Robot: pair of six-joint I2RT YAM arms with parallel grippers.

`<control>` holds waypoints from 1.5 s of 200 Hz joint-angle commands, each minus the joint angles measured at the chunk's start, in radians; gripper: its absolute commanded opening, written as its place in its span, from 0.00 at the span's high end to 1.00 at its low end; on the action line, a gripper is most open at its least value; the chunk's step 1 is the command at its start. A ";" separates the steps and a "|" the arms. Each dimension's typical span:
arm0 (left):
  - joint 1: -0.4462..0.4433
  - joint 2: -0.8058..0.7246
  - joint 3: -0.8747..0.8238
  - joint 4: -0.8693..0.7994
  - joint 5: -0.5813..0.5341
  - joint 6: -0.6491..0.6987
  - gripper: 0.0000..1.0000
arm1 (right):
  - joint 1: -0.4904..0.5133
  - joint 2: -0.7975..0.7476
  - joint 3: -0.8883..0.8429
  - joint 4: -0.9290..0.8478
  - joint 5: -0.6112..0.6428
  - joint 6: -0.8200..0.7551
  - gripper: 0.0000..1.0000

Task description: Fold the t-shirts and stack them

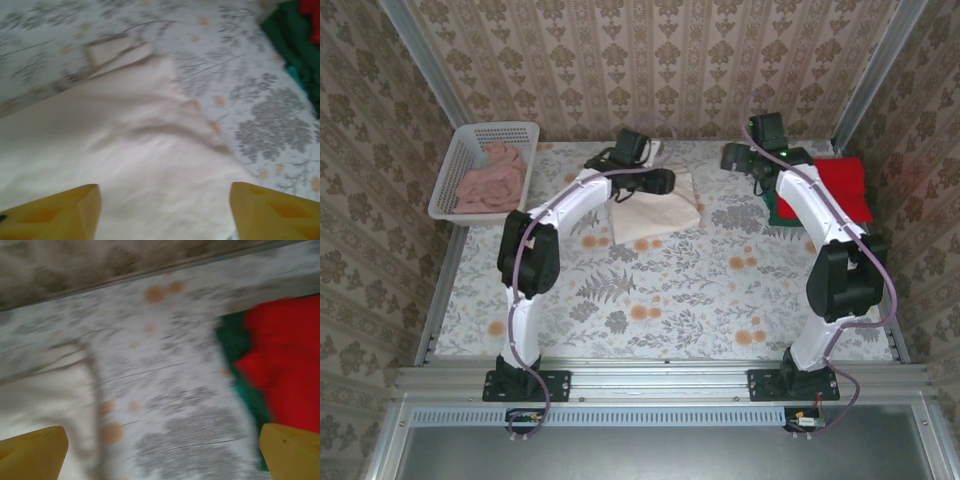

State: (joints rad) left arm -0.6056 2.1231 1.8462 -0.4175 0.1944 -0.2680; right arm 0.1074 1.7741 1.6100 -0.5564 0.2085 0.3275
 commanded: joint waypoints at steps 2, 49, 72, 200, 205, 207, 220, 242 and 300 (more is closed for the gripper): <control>-0.021 0.095 0.006 0.050 -0.016 0.059 0.18 | -0.104 0.110 0.054 -0.132 0.214 -0.100 0.00; -0.035 0.127 -0.097 0.071 -0.020 0.065 0.00 | -0.227 0.313 0.200 -0.172 -0.005 -0.144 0.00; -0.031 0.020 -0.291 0.124 -0.028 0.073 0.00 | -0.230 0.364 0.238 -0.212 -0.068 -0.140 0.00; 0.038 -0.238 -0.739 0.270 -0.006 0.036 0.00 | -0.133 0.264 0.062 -0.194 -0.303 -0.098 0.00; 0.039 -0.238 -0.736 0.271 -0.005 0.035 0.00 | -0.132 0.256 0.057 -0.190 -0.290 -0.093 0.00; 0.039 -0.238 -0.737 0.270 -0.005 0.035 0.00 | -0.132 0.252 0.057 -0.189 -0.285 -0.092 0.00; 0.040 -0.234 -0.729 0.268 -0.001 0.037 0.00 | -0.135 0.238 0.072 -0.195 -0.262 -0.091 0.00; 0.040 -0.224 -0.719 0.261 0.006 0.038 0.00 | -0.158 0.227 0.155 -0.247 -0.143 -0.078 0.00; 0.041 -0.209 -0.724 0.268 0.008 0.033 0.00 | -0.287 0.295 0.284 -0.286 -0.046 -0.097 0.00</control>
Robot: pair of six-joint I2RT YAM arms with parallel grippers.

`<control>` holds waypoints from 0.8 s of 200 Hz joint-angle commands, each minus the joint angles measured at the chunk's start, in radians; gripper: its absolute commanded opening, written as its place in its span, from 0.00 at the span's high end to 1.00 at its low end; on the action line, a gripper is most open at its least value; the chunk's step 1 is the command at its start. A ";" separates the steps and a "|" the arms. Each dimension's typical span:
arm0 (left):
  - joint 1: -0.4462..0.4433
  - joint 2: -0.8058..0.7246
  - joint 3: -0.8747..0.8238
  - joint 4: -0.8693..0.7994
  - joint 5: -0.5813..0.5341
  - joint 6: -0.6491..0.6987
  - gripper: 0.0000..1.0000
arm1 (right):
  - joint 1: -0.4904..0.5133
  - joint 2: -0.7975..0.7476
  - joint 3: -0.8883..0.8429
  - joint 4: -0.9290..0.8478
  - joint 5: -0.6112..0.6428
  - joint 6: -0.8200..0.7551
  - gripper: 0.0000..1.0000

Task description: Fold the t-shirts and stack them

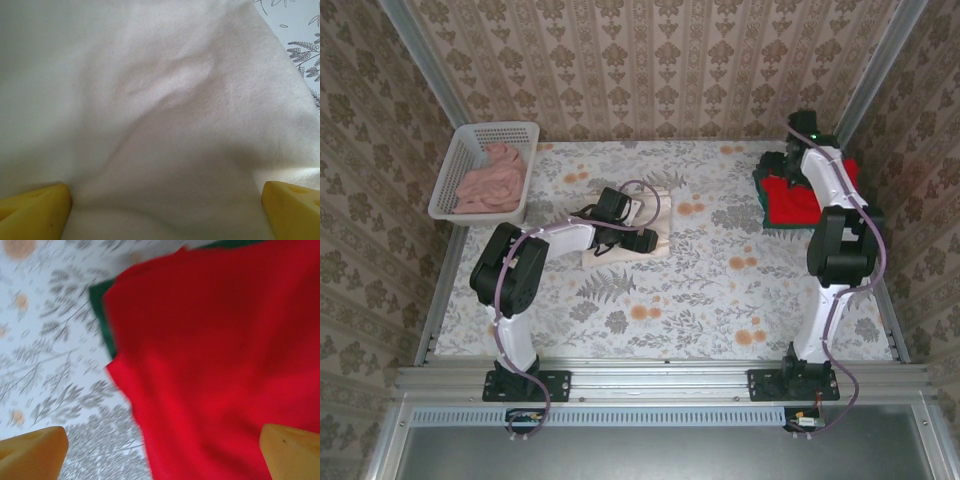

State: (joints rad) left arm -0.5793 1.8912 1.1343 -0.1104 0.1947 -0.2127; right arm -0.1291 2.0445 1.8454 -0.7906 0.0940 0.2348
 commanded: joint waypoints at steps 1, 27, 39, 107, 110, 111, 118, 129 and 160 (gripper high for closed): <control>0.015 0.023 -0.012 -0.040 0.008 -0.022 0.00 | -0.053 0.028 0.049 -0.052 0.068 -0.005 0.00; 0.019 0.016 -0.011 -0.052 0.006 -0.014 0.00 | -0.114 0.098 0.080 -0.038 0.044 -0.002 0.00; 0.022 0.014 -0.015 -0.055 0.004 -0.011 0.00 | -0.135 0.133 0.114 -0.051 0.057 0.003 0.00; 0.030 0.014 -0.038 -0.042 0.015 -0.014 0.00 | -0.192 0.220 0.231 -0.080 0.139 -0.031 0.00; 0.031 0.014 -0.039 -0.040 0.015 -0.014 0.00 | -0.197 0.228 0.234 -0.081 0.136 -0.031 0.00; 0.031 0.014 -0.038 -0.040 0.015 -0.014 0.00 | -0.197 0.229 0.234 -0.082 0.134 -0.032 0.00; 0.032 0.013 -0.039 -0.038 0.017 -0.016 0.00 | -0.206 0.247 0.244 -0.086 0.114 -0.035 0.00; 0.032 0.013 -0.036 -0.036 0.022 -0.017 0.00 | -0.218 0.273 0.254 -0.100 0.103 -0.036 0.00; 0.032 0.021 -0.025 -0.030 0.039 -0.020 0.00 | -0.249 0.328 0.256 -0.097 -0.104 -0.052 0.00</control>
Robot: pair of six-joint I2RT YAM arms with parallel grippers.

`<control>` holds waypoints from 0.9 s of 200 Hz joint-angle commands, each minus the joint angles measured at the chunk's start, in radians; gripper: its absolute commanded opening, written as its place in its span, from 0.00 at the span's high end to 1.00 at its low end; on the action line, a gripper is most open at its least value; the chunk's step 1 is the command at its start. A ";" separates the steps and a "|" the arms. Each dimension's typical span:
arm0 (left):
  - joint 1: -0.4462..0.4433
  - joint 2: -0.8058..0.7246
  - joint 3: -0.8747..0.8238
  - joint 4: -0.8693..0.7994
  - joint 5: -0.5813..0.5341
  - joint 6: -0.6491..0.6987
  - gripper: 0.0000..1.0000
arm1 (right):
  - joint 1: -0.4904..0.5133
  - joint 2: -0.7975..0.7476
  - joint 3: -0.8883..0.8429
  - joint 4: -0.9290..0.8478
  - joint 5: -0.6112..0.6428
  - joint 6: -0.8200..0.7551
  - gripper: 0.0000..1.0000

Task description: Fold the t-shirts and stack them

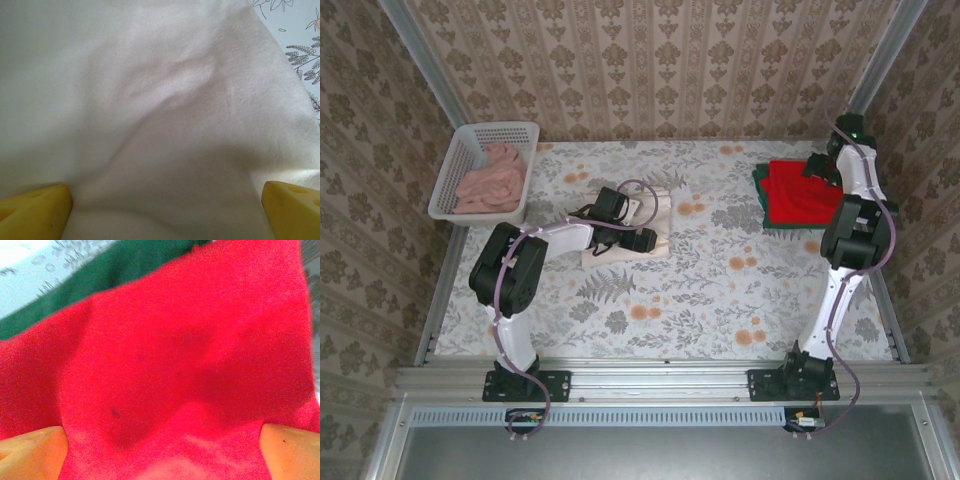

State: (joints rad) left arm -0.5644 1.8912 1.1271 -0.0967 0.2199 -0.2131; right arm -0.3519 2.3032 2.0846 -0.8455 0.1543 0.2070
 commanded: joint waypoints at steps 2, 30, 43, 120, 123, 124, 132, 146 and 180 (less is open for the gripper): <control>0.018 0.021 -0.018 -0.044 0.014 -0.020 0.00 | -0.028 0.073 0.018 -0.042 -0.187 -0.024 0.00; 0.018 0.023 -0.020 -0.033 0.022 -0.025 0.00 | -0.058 0.092 0.016 -0.046 -0.508 -0.016 0.00; 0.018 0.023 -0.024 -0.029 0.024 -0.027 0.00 | -0.061 0.089 0.004 -0.047 -0.606 -0.009 0.00; 0.029 0.008 -0.046 -0.011 0.035 -0.033 0.00 | 0.087 -0.049 -0.263 0.011 -0.564 0.098 0.00; 0.030 0.007 -0.050 -0.011 0.035 -0.034 0.00 | 0.098 -0.057 -0.276 0.013 -0.554 0.102 0.00; 0.030 0.006 -0.050 -0.011 0.035 -0.034 0.00 | 0.100 -0.060 -0.279 0.015 -0.551 0.104 0.00; 0.034 0.000 -0.056 -0.008 0.035 -0.035 0.00 | 0.125 -0.084 -0.316 0.029 -0.528 0.126 0.00; 0.041 -0.012 -0.070 -0.003 0.038 -0.037 0.00 | 0.171 -0.129 -0.377 0.069 -0.514 0.152 0.00; 0.062 -0.033 -0.092 0.010 0.050 -0.039 0.00 | 0.291 -0.157 -0.380 0.066 -0.438 0.155 0.00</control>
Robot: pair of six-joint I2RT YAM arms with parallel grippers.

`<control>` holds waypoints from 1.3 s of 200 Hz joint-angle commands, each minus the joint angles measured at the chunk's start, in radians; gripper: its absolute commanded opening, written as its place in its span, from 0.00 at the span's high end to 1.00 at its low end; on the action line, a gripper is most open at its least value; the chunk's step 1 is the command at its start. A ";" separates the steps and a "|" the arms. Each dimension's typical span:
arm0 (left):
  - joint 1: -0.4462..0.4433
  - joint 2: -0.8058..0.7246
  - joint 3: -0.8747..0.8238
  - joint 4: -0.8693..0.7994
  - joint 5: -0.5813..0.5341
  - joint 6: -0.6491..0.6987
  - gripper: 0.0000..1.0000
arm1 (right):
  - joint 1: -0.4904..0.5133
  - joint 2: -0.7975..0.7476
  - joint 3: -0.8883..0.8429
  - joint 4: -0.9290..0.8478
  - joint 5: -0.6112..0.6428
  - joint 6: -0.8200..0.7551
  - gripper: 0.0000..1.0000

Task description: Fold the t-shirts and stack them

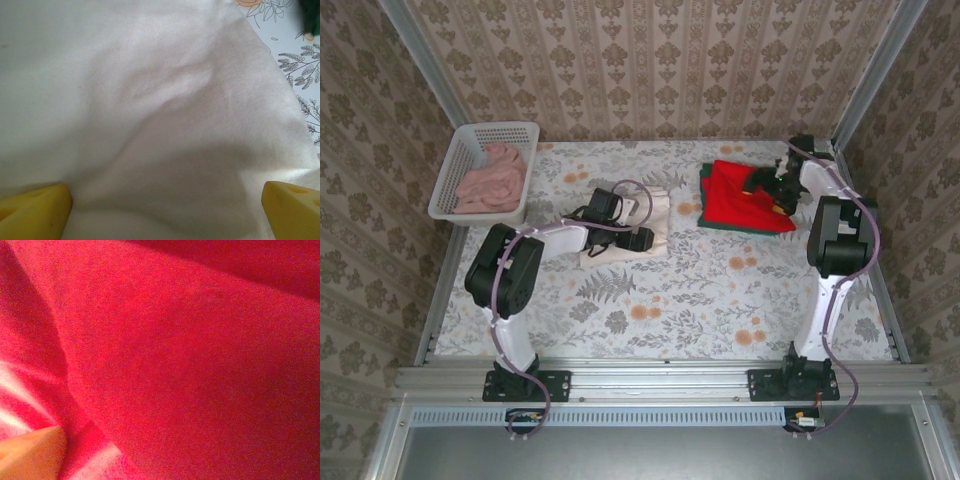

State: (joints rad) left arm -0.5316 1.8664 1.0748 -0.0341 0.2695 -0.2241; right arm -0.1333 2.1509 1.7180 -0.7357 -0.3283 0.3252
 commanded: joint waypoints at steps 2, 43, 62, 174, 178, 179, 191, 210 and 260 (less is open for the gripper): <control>0.031 -0.009 -0.040 -0.052 0.002 -0.027 0.00 | 0.076 -0.004 -0.008 -0.046 0.046 0.034 0.00; 0.043 -0.013 -0.043 -0.047 0.023 -0.029 0.00 | 0.148 0.047 0.093 -0.112 0.098 -0.008 0.00; 0.044 -0.026 -0.046 -0.048 0.025 -0.031 0.00 | 0.162 0.057 0.154 -0.170 0.129 -0.024 0.00; 0.044 -0.219 -0.073 -0.137 -0.048 -0.017 0.00 | 0.151 0.118 0.408 -0.202 0.424 -0.001 0.50; 0.044 -0.225 -0.078 -0.139 -0.050 -0.015 0.00 | 0.149 0.133 0.422 -0.202 0.428 -0.001 0.53; 0.044 -0.226 -0.079 -0.138 -0.050 -0.015 0.00 | 0.148 0.136 0.426 -0.202 0.429 0.000 0.53; 0.043 -0.245 -0.092 -0.142 -0.052 -0.015 0.00 | 0.136 0.175 0.469 -0.199 0.428 0.012 0.59; 0.042 -0.280 -0.123 -0.145 -0.065 -0.014 0.00 | 0.116 0.220 0.526 -0.184 0.426 0.033 0.66; 0.044 -0.350 -0.193 -0.142 -0.101 -0.016 0.00 | 0.097 0.269 0.533 -0.035 0.306 0.064 0.60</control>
State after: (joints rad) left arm -0.4946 1.5547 0.9039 -0.1543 0.1959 -0.2352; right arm -0.0296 2.4027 2.2124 -0.8577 0.0467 0.3607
